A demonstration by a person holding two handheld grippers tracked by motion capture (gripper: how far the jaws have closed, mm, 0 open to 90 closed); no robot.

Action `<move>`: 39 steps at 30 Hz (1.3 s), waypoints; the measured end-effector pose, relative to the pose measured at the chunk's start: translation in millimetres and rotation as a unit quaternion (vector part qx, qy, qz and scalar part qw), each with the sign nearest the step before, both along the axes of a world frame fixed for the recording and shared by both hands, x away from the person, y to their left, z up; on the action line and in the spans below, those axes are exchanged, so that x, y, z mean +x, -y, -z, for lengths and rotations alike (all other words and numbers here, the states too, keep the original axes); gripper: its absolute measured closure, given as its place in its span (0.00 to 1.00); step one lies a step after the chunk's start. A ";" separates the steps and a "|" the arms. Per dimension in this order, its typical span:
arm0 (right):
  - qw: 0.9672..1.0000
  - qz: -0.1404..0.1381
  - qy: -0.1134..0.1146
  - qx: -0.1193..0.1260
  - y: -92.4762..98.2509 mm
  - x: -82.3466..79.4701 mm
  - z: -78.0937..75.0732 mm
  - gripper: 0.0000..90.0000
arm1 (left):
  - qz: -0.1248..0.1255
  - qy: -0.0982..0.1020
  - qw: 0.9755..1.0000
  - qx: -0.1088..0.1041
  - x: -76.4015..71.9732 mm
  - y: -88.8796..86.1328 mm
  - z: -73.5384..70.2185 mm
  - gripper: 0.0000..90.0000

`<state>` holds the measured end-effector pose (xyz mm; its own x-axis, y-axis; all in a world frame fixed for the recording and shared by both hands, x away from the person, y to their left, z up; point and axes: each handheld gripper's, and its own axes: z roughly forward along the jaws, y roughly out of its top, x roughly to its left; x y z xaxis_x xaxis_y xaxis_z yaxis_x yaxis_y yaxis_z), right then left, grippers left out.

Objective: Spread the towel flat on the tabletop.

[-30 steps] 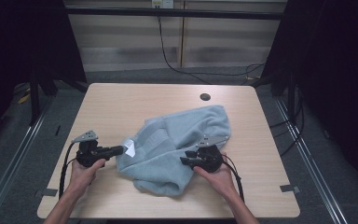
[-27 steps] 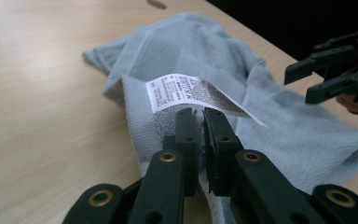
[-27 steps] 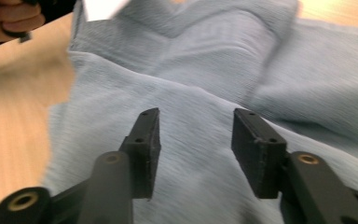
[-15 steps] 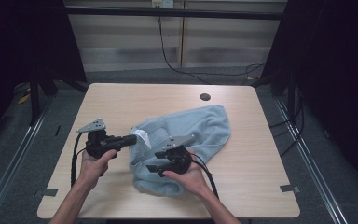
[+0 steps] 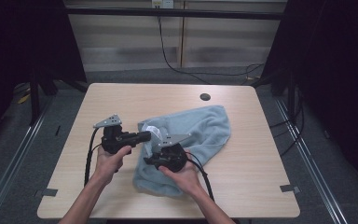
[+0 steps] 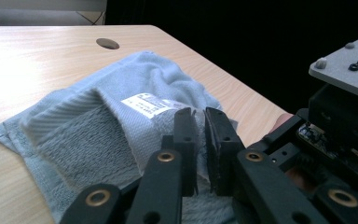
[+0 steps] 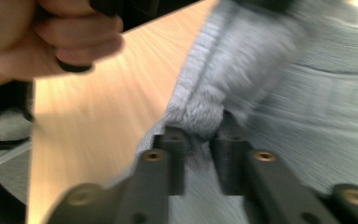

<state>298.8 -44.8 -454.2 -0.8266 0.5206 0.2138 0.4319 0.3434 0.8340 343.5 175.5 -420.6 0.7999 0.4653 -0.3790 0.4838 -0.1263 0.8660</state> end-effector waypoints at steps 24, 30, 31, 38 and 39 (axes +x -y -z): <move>0.982 0.185 0.004 -0.040 201.7 -25.3 -11.2 0.91 | -0.009 -0.065 0.986 0.151 12.2 3.2 76.5 0.47; 0.978 0.205 -0.010 -0.043 220.3 -26.2 1.2 0.91 | 0.011 -0.018 0.975 0.221 1.3 26.3 79.9 0.68; 0.978 0.203 -0.012 -0.043 220.0 -25.7 4.0 0.91 | 0.015 -0.019 0.975 0.219 0.7 26.7 80.0 0.78; 0.979 0.202 -0.014 -0.039 215.2 -18.2 5.5 0.90 | -0.029 -0.044 0.987 0.149 14.7 1.5 73.6 0.95; 0.979 0.200 -0.012 -0.036 213.6 -16.0 4.6 0.90 | -0.035 -0.045 0.989 0.137 16.2 -2.5 71.7 0.95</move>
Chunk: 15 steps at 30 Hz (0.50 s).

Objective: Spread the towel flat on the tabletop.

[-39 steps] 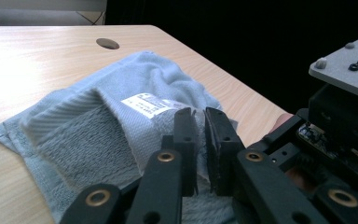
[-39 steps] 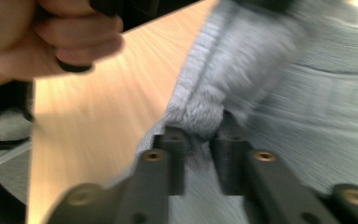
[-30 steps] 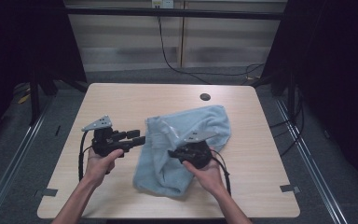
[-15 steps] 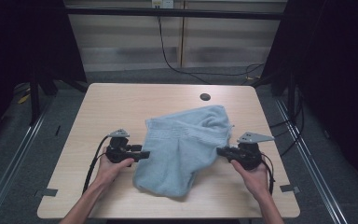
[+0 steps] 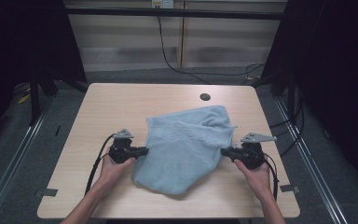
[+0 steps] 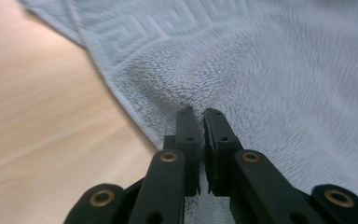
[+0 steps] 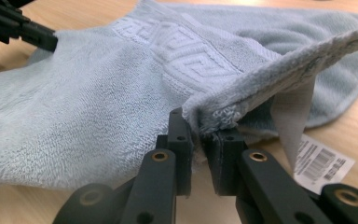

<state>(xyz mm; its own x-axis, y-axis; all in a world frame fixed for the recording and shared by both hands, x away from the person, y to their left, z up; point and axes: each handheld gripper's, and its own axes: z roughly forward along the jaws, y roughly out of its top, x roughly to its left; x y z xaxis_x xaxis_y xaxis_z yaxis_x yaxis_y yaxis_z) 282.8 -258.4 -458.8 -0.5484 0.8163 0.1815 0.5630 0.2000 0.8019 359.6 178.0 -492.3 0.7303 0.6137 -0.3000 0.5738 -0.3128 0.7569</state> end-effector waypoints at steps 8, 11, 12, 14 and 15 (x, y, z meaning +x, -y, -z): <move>0.999 -0.004 0.034 0.018 -8.9 8.6 -23.5 0.89 | -0.019 0.041 0.995 -0.088 -11.8 -32.6 -39.5 0.96; 0.998 -0.013 0.055 0.026 -10.8 -2.4 -42.4 0.87 | 0.005 0.058 0.992 -0.110 -31.6 -39.2 -56.8 0.96; 0.997 -0.020 0.064 0.027 -10.9 -10.1 -48.3 0.87 | 0.013 0.066 0.993 -0.102 -40.1 -40.1 -60.8 0.96; 0.997 -0.029 0.066 0.031 -10.0 -22.7 -51.7 0.87 | 0.022 0.078 0.992 -0.096 -56.2 -43.0 -64.2 0.96; 0.997 -0.033 0.063 0.025 -9.6 -30.2 -51.4 0.87 | 0.027 0.082 0.992 -0.093 -65.1 -45.0 -63.0 0.96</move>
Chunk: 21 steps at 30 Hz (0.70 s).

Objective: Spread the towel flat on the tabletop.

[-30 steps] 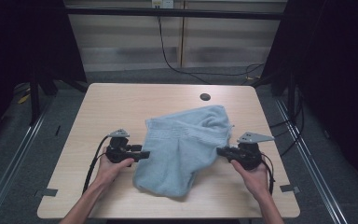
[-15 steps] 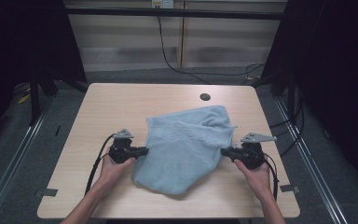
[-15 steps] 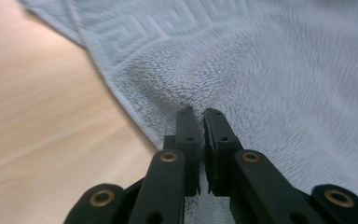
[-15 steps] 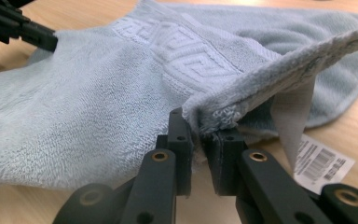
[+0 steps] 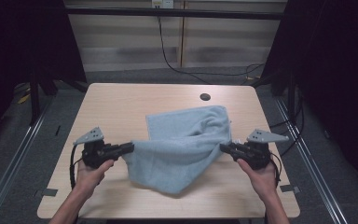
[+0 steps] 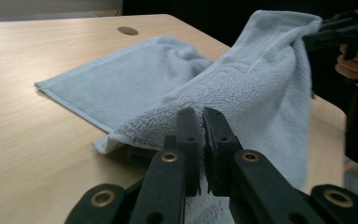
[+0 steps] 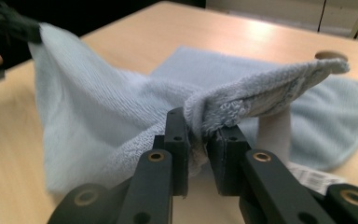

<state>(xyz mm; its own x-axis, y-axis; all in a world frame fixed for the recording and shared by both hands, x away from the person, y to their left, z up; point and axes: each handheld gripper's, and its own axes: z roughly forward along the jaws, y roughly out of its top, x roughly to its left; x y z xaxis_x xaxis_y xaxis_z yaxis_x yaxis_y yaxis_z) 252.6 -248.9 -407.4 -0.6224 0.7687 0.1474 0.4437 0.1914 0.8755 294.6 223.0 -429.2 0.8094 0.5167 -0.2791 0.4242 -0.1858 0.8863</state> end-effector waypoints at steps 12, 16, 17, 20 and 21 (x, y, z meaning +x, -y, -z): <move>0.992 -0.008 -0.113 -0.060 4.8 -55.5 66.4 0.64 | 0.069 -0.082 0.992 0.066 -34.1 -2.0 51.5 0.80; 0.993 0.016 -0.107 -0.042 20.2 -57.2 57.5 0.55 | 0.044 -0.078 0.995 0.048 -13.9 -7.8 47.7 0.68; 0.994 0.024 -0.103 -0.035 24.9 -56.1 54.7 0.54 | 0.032 -0.086 0.995 0.043 -5.8 -8.2 48.5 0.67; 0.995 0.037 -0.086 -0.018 34.0 -46.8 46.6 0.53 | 0.023 -0.079 0.996 0.038 10.3 -6.0 46.7 0.66; 0.995 0.040 -0.086 -0.014 34.8 -43.0 45.8 0.53 | 0.020 -0.081 0.996 0.032 18.2 -4.8 45.5 0.66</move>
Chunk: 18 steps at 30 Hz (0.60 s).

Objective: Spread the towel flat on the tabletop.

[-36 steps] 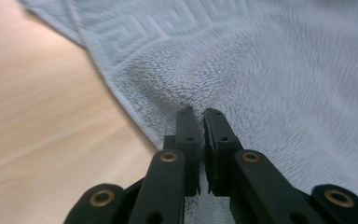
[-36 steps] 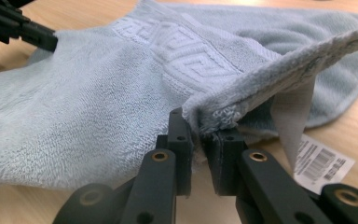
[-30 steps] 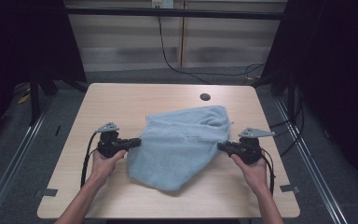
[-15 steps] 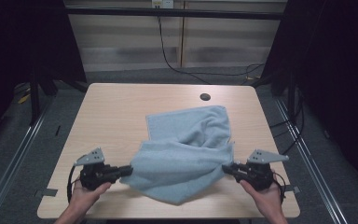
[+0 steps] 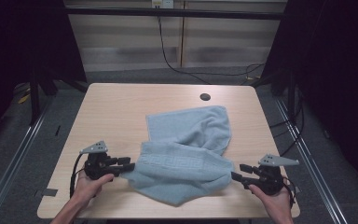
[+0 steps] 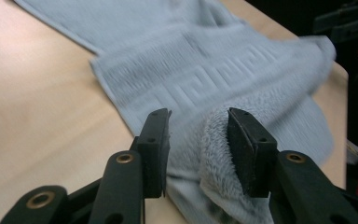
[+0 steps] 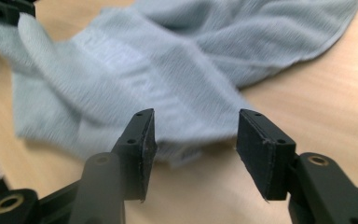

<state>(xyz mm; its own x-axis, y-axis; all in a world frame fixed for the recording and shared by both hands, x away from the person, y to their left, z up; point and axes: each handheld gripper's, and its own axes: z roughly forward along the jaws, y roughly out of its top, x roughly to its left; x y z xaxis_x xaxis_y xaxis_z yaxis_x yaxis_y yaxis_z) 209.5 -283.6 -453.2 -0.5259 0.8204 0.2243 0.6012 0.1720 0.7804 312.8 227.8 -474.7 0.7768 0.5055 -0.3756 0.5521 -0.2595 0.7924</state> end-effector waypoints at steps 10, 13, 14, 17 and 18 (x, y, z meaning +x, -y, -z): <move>0.998 0.002 -0.036 -0.051 -11.6 64.7 32.8 0.53 | -0.032 -0.012 0.999 -0.005 42.5 12.2 6.6 0.62; 0.997 0.001 -0.042 -0.060 -11.2 68.4 39.5 0.51 | -0.025 -0.021 0.999 -0.002 48.7 11.4 10.2 0.57; 0.997 -0.001 -0.044 -0.063 -12.4 67.7 40.0 0.51 | -0.036 -0.021 0.999 -0.003 50.0 10.0 9.2 0.56; 0.996 -0.008 -0.046 -0.081 -17.0 63.6 42.4 0.50 | -0.045 -0.020 0.999 -0.005 52.3 4.6 5.4 0.54; 0.995 -0.010 -0.047 -0.085 -18.0 62.7 43.4 0.50 | -0.045 -0.017 0.999 0.000 53.6 3.9 4.7 0.52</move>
<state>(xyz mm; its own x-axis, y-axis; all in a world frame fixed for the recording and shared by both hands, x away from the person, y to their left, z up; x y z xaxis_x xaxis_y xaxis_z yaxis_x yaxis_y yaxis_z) 272.2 -265.6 -496.6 -0.5262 0.8401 0.1314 0.6646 0.3099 0.6799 366.3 223.8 -479.5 0.7145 0.5736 -0.4006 0.5999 -0.2076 0.7727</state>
